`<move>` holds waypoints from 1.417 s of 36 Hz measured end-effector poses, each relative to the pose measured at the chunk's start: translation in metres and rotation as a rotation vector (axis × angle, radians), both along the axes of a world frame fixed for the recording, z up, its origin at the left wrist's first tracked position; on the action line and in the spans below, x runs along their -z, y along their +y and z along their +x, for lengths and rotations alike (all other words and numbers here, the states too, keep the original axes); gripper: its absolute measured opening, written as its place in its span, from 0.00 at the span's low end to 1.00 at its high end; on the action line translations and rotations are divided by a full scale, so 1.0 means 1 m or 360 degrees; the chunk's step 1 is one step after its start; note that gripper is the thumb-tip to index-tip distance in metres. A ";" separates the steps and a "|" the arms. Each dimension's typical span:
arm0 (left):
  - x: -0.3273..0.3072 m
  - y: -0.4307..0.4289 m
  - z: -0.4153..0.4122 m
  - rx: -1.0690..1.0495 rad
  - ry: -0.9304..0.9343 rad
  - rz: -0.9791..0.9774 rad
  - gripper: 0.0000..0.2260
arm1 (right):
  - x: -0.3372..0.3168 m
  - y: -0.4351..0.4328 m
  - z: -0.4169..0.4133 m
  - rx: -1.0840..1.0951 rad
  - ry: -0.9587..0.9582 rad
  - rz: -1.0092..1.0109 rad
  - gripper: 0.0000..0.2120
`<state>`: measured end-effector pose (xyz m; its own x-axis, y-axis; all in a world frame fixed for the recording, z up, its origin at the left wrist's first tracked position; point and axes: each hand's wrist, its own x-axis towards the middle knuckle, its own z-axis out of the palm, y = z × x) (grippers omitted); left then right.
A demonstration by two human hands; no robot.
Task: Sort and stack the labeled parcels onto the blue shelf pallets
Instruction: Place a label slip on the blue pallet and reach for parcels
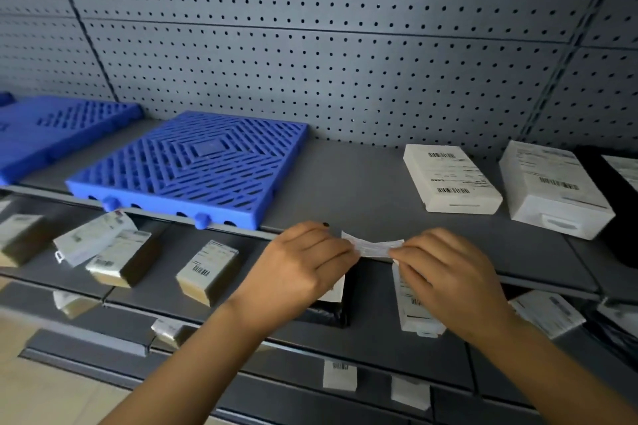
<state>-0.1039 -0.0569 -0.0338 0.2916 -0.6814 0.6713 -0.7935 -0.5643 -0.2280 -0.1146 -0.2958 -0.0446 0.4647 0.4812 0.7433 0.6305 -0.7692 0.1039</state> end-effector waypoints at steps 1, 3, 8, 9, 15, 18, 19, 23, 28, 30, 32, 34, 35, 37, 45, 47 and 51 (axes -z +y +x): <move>-0.001 0.005 0.000 0.0005 -0.0022 0.0004 0.08 | -0.002 0.003 0.001 -0.0016 -0.0043 -0.0014 0.08; -0.005 0.016 0.000 -0.0006 -0.0053 0.0005 0.07 | -0.006 0.012 0.004 -0.0051 -0.0110 -0.0047 0.07; -0.012 0.055 0.004 -0.0079 -0.0056 -0.0054 0.08 | -0.018 0.048 0.015 -0.0151 -0.0133 -0.0010 0.04; -0.013 0.065 0.006 -0.0091 -0.0060 -0.0059 0.08 | -0.021 0.058 0.018 -0.0162 -0.0120 -0.0002 0.04; -0.018 0.133 0.022 -0.0138 -0.0064 -0.0042 0.09 | -0.029 0.125 0.040 -0.0200 -0.0087 0.0012 0.05; -0.019 0.171 0.031 -0.0169 -0.0076 -0.0042 0.09 | -0.030 0.162 0.051 -0.0220 -0.0072 -0.0007 0.05; -0.019 0.184 0.033 -0.0176 -0.0076 -0.0041 0.09 | -0.029 0.174 0.054 -0.0218 -0.0065 -0.0014 0.06; -0.018 0.232 0.046 -0.0222 -0.0095 0.0003 0.08 | -0.028 0.222 0.062 -0.0194 -0.0071 -0.0024 0.04; -0.015 0.274 0.059 -0.0198 -0.0086 -0.0004 0.08 | -0.026 0.269 0.070 -0.0112 -0.0047 -0.0024 0.06; -0.013 0.284 0.064 -0.0178 -0.0054 -0.0014 0.08 | -0.022 0.282 0.073 -0.0064 -0.0009 0.0002 0.07; -0.009 0.293 0.070 -0.0151 -0.0019 -0.0017 0.08 | -0.018 0.291 0.074 -0.0020 0.0035 0.0028 0.07; -0.004 0.300 0.077 -0.0112 0.0008 -0.0013 0.09 | -0.014 0.296 0.074 0.0011 0.0074 0.0065 0.07; -0.002 0.303 0.080 -0.0087 0.0018 -0.0018 0.09 | -0.013 0.297 0.074 0.0024 0.0095 0.0089 0.07; 0.001 0.305 0.086 -0.0036 0.0021 -0.0049 0.09 | -0.011 0.299 0.072 0.0059 0.0129 0.0141 0.06; 0.006 0.302 0.098 0.0100 0.0048 -0.0139 0.09 | -0.007 0.299 0.070 0.0211 0.0168 0.0203 0.07; 0.006 0.302 0.099 0.0101 0.0066 -0.0140 0.10 | -0.007 0.299 0.069 0.0237 0.0161 0.0191 0.07; 0.003 0.301 0.101 0.0117 0.0079 -0.0150 0.10 | -0.007 0.300 0.068 0.0269 0.0152 0.0165 0.07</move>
<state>-0.0033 0.2440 -0.0368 0.2776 -0.6369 0.7193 -0.8424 -0.5212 -0.1364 -0.0462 0.0041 -0.0378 0.6031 0.3135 0.7335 0.4948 -0.8683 -0.0356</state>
